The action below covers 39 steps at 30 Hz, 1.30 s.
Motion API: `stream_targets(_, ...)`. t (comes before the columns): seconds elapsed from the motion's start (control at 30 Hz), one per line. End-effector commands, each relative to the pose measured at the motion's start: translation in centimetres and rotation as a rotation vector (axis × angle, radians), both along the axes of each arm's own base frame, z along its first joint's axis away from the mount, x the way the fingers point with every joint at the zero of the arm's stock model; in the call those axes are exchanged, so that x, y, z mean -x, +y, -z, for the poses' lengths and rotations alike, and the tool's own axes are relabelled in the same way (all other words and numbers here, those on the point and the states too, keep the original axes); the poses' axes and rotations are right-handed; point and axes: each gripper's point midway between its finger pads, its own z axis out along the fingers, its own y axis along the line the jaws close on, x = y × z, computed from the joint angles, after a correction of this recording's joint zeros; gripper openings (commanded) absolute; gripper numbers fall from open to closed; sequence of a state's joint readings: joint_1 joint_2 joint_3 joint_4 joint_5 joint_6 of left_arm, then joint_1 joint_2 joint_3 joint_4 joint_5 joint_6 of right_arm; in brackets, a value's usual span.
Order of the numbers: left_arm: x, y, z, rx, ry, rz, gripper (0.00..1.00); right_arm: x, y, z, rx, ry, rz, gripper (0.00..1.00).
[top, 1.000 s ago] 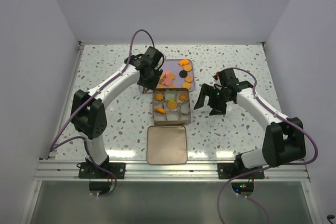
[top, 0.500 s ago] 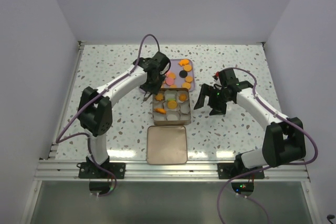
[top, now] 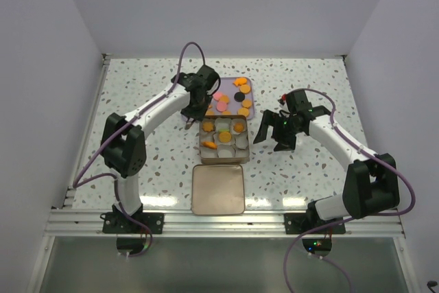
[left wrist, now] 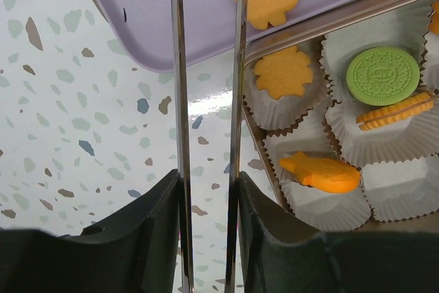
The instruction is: Pack the cookies
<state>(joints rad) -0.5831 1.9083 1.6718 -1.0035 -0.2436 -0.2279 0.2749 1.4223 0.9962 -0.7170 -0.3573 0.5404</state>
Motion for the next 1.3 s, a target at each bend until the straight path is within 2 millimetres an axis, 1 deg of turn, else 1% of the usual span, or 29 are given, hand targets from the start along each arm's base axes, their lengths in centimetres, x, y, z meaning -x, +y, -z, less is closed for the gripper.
stream_targets(0.0,-0.8,-0.1,-1.9,0.035,-0.05,-0.025,0.25,-0.3,0.0,-1.3,-0.001,-0.043,-0.011,0.93)
stream_targets(0.03,-0.9,-0.1,-2.3,0.041,-0.061,-0.028,0.25,-0.3,0.0,-1.4,-0.001,-0.043,-0.011,0.93)
stream_targets(0.07,-1.3,0.0,-3.3,0.057,-0.085,-0.033,0.25,-0.3,0.0,-1.4,-0.001,-0.043,-0.011,0.93)
stream_targets(0.13,-1.6,-0.1,-4.3,0.089,-0.104,-0.045,0.25,-0.3,0.0,-1.4,-0.003,-0.045,-0.01,0.93)
stream_targets(0.17,-1.9,-0.3,-5.4,0.109,-0.129,-0.046,0.25,-0.2,0.0,-1.3,-0.004,-0.043,-0.008,0.93)
stream_targets(0.27,-2.5,-0.4,-7.1,0.138,-0.17,-0.051,0.25,-0.1,0.2,-1.3,-0.013,-0.037,-0.006,0.93)
stream_targets(0.37,-2.7,-0.5,-8.4,0.152,-0.195,-0.051,0.25,0.0,0.2,-1.2,-0.018,-0.033,-0.004,0.93)
stream_targets(0.43,-2.7,-0.5,-8.9,0.154,-0.198,-0.05,0.25,0.0,0.2,-1.2,-0.018,-0.032,-0.001,0.93)
stream_targets(0.57,-3.0,-0.8,-11.0,0.189,-0.236,-0.051,0.25,0.1,0.1,-1.3,-0.016,-0.032,0.002,0.93)
stream_targets(0.67,-2.8,-1.4,-12.1,0.234,-0.251,-0.021,0.25,0.1,0.1,-1.4,-0.016,-0.033,0.002,0.93)
stream_targets(0.73,-2.5,-2.3,-12.4,0.276,-0.248,0.016,0.25,0.1,0.1,-1.5,-0.014,-0.035,0.004,0.93)
stream_targets(0.8,-1.6,-2.6,-12.5,0.307,-0.24,0.035,0.25,0.0,-0.1,-1.5,-0.003,-0.041,0.01,0.93)
stream_targets(0.83,-1.0,-2.4,-12.4,0.312,-0.234,0.037,0.25,0.0,-0.3,-1.7,0.005,-0.046,0.013,0.93)
stream_targets(0.9,-0.1,-2.8,-12.3,0.325,-0.229,0.051,0.25,-0.2,-0.9,-1.9,0.036,-0.069,0.031,0.93)
stream_targets(0.93,0.4,-3.1,-12.3,0.33,-0.23,0.062,0.25,-0.3,-1.2,-2.2,0.05,-0.079,0.038,0.93)
stream_targets(0.97,1.6,-3.6,-12.3,0.332,-0.226,0.095,0.25,-0.3,-1.4,-2.6,0.056,-0.098,0.047,0.93)
stream_targets(1.0,2.1,-4.2,-12.4,0.345,-0.231,0.117,0.25,-0.5,-1.8,-2.8,0.075,-0.115,0.062,0.93)
stream_targets(1.03,3.0,-4.4,-12.3,0.345,-0.225,0.137,0.26,-0.4,-2.0,-3.0,0.083,-0.123,0.069,0.93)
stream_targets(1.07,4.0,-5.3,-12.1,0.345,-0.217,0.172,0.26,-0.5,-2.2,-3.3,0.088,-0.132,0.08,0.93)
stream_targets(1.13,5.4,-5.6,-11.2,0.337,-0.191,0.191,0.26,-0.5,-2.6,-3.9,0.101,-0.164,0.098,0.94)
stream_targets(1.17,6.2,-6.1,-11.1,0.346,-0.18,0.204,0.26,-0.6,-2.7,-4.2,0.102,-0.173,0.109,0.94)
stream_targets(1.2,6.6,-6.3,-10.8,0.351,-0.173,0.206,0.26,-0.5,-2.9,-4.4,0.106,-0.186,0.118,0.94)
stream_targets(1.23,7.4,-6.1,-10.1,0.349,-0.156,0.211,0.26,-0.5,-3.0,-4.5,0.106,-0.192,0.121,0.94)
stream_targets(1.27,8.2,-6.5,-9.9,0.362,-0.143,0.221,0.25,-0.4,-3.0,-4.6,0.105,-0.194,0.127,0.95)
